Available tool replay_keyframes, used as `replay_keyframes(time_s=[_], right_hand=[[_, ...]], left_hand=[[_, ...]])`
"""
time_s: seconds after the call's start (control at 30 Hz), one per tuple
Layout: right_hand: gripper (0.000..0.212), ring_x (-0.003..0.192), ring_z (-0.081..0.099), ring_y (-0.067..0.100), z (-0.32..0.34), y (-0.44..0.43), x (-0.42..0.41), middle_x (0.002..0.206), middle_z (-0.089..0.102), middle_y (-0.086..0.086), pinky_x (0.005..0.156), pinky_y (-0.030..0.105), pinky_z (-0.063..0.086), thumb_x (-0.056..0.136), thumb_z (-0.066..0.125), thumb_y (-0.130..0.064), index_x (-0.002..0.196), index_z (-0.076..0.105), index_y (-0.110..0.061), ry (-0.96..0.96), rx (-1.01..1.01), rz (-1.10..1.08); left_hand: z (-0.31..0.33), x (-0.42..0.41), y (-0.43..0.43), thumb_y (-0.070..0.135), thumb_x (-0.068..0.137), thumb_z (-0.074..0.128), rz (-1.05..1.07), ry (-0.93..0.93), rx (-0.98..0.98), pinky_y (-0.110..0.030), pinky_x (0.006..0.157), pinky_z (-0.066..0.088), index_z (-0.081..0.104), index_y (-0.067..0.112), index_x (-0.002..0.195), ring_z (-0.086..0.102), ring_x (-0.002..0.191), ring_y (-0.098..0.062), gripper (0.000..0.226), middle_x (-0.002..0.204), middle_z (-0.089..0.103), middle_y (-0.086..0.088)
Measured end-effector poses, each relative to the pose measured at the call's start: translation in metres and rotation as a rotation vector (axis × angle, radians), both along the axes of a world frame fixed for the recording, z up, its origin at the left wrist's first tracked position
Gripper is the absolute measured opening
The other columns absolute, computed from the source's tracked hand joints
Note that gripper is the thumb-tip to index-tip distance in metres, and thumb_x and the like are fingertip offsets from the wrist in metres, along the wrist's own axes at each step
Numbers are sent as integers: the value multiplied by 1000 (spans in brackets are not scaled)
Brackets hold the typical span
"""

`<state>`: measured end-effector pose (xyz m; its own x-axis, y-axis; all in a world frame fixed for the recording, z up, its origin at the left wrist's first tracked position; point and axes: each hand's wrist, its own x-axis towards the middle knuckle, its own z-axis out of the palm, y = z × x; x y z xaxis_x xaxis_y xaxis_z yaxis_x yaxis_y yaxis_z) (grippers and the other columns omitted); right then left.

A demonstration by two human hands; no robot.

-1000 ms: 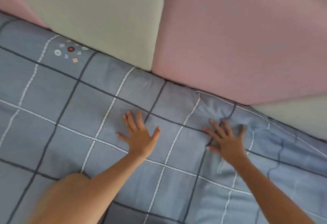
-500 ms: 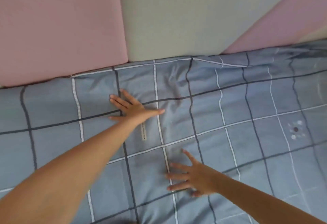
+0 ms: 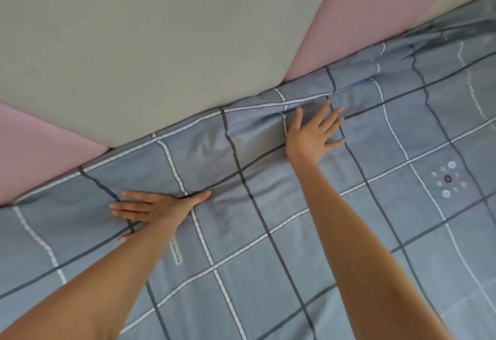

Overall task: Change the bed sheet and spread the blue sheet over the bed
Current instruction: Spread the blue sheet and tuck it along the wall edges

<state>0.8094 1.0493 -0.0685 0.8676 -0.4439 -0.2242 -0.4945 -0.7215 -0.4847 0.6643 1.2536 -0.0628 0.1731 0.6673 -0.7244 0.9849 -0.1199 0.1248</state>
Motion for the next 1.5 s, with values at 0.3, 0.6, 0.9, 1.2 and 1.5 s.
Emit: replay_keyframes(time_s=[0.3, 0.6, 0.9, 1.2, 1.5], right_hand=[[66, 144, -21, 24, -18, 107, -99, 156, -25, 3, 110, 52, -17, 101, 32, -38, 152, -6, -23, 269, 201, 229], [36, 117, 53, 26, 23, 85, -66, 122, 61, 5, 98, 39, 40, 82, 54, -4, 116, 63, -11, -520, -91, 842], [22, 82, 62, 22, 26, 128, -49, 87, 62, 3, 83, 33, 50, 69, 63, -12, 90, 69, -16, -405, -549, 1278], [46, 91, 65, 33, 24, 121, -64, 108, 65, 15, 80, 42, 52, 47, 80, -4, 91, 66, -6, -121, -547, 1495], [32, 117, 48, 29, 61, 142, -39, 113, 61, 9, 100, 36, 28, 96, 46, -36, 121, 55, -17, 195, -315, 1245]], left_hand=[[5, 11, 10, 57, 53, 85, -60, 2, -54, -49, 115, -5, -11, -6, 146, -12, 144, -39, 148, 153, -14, -29], [3, 10, 6, 76, 12, 69, 31, 6, 0, -62, 110, -9, -28, 0, 142, -26, 141, -35, 179, 149, -28, -28], [0, -22, 12, 72, 46, 77, -92, -88, -29, -64, 108, -8, -32, 5, 141, -31, 139, -30, 159, 148, -36, -20], [19, -117, 86, 10, 73, 59, -426, -820, 552, -46, 99, 25, 41, 15, 122, 36, 123, -32, 52, 133, 42, -17], [49, -58, 134, 30, 98, 37, -823, -749, 495, -34, 67, 51, 60, 15, 124, 65, 97, -27, 38, 126, 60, -1]])
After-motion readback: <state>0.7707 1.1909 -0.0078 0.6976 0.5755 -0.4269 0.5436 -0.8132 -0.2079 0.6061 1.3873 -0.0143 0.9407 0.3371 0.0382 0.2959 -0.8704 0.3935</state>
